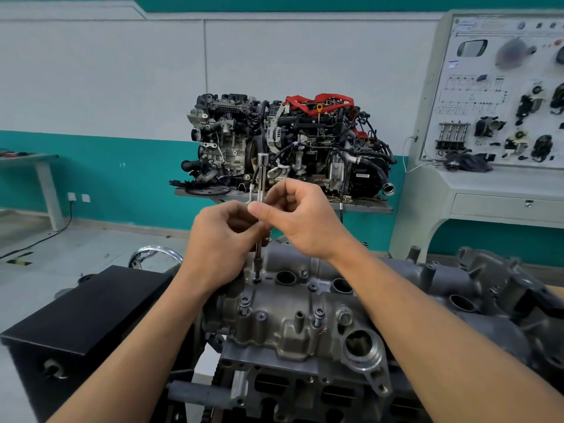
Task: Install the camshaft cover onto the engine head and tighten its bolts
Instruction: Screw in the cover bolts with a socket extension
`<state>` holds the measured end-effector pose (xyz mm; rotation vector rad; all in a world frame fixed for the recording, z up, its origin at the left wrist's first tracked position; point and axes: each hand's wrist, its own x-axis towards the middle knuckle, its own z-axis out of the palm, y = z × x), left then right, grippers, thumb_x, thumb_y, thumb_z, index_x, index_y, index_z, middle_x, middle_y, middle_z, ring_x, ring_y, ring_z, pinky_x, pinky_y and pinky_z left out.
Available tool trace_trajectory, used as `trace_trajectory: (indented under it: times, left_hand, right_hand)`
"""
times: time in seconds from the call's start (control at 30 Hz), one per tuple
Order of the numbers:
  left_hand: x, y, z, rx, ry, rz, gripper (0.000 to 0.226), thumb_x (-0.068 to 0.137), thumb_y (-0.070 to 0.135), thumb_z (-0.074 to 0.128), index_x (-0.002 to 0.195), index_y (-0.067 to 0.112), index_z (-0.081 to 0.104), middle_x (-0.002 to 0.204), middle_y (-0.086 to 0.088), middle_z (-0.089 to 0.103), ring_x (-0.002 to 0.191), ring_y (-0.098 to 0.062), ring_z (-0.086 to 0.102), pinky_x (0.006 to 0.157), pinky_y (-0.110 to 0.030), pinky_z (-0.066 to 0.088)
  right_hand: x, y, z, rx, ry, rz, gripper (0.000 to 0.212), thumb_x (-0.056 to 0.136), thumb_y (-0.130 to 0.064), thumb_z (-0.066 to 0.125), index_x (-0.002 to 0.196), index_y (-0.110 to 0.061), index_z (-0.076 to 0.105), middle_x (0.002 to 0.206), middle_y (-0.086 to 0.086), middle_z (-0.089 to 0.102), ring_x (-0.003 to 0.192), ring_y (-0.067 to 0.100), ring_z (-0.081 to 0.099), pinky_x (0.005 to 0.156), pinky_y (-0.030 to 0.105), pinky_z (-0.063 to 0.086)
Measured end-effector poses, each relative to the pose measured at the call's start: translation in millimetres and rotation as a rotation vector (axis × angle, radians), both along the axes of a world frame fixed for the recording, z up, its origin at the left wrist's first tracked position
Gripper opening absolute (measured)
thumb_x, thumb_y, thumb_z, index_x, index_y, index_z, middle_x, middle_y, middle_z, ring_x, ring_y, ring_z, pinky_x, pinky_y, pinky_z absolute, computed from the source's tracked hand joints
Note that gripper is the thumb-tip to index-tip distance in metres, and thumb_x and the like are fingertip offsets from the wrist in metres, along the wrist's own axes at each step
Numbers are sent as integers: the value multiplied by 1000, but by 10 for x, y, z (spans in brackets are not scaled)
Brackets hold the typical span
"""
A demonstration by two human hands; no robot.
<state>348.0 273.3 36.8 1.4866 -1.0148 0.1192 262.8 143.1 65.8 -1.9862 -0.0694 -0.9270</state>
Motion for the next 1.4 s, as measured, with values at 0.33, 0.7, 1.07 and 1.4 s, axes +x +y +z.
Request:
trace_trajectory:
  times: [0.33, 0.7, 1.07, 1.4]
  left_hand:
    - [-65, 3, 16, 112, -77, -139, 15, 96, 21, 64, 104, 16, 75, 89, -4, 78, 85, -20, 74, 81, -35, 58]
    - [-20, 20, -19, 62, -22, -133, 25, 99, 12, 58, 91, 28, 74, 84, 7, 78, 78, -6, 75, 72, -20, 58]
    - [-36, 32, -29, 9, -41, -84, 5, 89, 14, 72, 88, 12, 76, 73, -1, 77, 65, -10, 73, 61, -14, 53]
    - [142, 99, 22, 46, -95, -381, 21, 88, 23, 64, 105, 28, 77, 96, 4, 79, 91, -10, 74, 81, -25, 59]
  right_hand:
    - [-2, 26, -2, 11, 31, 11, 11, 94, -12, 66, 83, -12, 63, 67, -2, 60, 63, 9, 55, 60, 26, 49]
    - [-32, 39, 15, 16, 59, 43, 13, 100, -8, 55, 98, -5, 68, 58, -13, 54, 53, 1, 45, 54, 16, 40]
    - [-48, 79, 26, -43, 63, 54, 15, 99, -16, 60, 97, -3, 67, 69, 14, 55, 64, 21, 50, 60, 37, 47]
    - [-15, 256, -52, -275, -158, -287, 33, 91, -18, 69, 59, -12, 68, 49, -6, 57, 46, 11, 52, 48, 28, 44]
